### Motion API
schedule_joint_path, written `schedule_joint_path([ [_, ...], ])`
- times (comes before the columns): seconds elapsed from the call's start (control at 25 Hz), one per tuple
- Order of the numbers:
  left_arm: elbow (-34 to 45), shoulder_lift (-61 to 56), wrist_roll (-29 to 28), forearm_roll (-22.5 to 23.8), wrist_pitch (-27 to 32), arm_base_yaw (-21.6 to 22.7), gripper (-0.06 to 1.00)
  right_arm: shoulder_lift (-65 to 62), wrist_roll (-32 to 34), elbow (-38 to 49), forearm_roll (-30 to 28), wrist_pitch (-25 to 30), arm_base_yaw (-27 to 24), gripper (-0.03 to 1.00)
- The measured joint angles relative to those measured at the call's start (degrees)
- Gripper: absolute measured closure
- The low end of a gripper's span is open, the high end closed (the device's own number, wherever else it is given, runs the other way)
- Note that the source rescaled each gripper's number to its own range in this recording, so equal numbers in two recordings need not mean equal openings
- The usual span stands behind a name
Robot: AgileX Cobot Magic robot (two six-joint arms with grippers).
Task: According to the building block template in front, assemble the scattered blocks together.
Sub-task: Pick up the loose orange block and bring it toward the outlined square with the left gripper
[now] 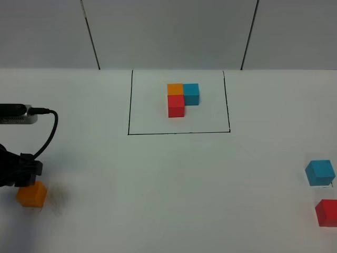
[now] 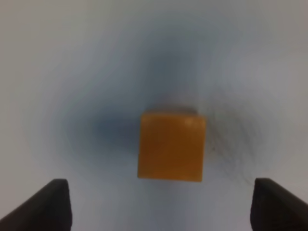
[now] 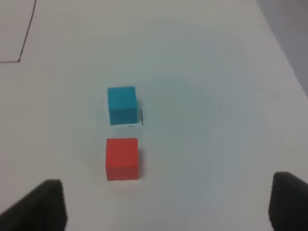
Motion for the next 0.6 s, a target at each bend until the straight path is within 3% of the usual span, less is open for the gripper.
schedule_joint_path([
  [0.6, -0.05, 15.1, -0.33, 0.0, -8.61, 0.0, 0.3, 0.0, 0.0, 0.0, 0.0, 0.0, 0.0, 0.14],
])
